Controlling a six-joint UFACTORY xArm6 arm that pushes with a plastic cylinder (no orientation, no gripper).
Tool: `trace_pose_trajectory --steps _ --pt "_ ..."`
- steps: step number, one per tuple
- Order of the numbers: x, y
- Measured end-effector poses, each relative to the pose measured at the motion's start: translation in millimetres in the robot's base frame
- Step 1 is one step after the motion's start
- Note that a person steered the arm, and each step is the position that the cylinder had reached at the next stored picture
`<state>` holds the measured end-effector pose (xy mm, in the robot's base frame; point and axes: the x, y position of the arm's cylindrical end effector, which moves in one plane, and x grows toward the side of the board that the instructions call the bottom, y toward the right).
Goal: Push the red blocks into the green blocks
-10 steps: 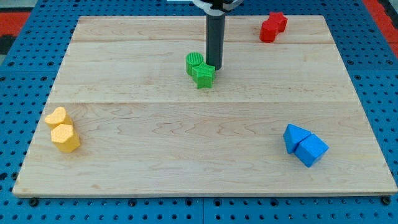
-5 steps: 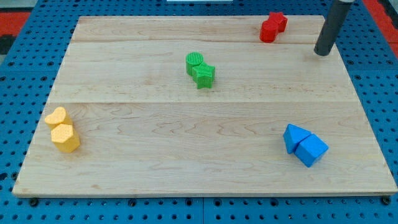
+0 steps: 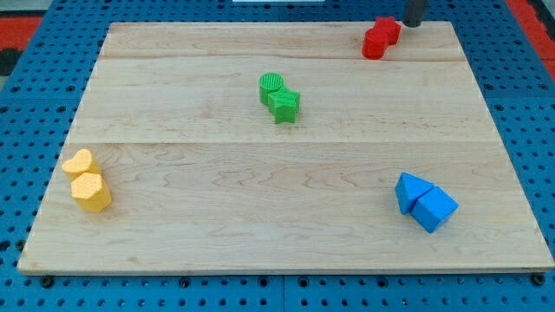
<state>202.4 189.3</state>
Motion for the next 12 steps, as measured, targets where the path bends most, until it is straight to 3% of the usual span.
trace_pose_trajectory --steps 1,2,4,5,6,8,9,10,11,12 --pt "42.8 -95.3" --pt "91.4 -136.3" --pt "94.0 -120.9" --pt "70.3 -93.5" --pt "104.6 -57.5" --pt "137.8 -149.2" --pt "100.4 -100.7" --pt "44.3 -103.1" --pt "41.9 -177.4" --pt "74.9 -217.8"
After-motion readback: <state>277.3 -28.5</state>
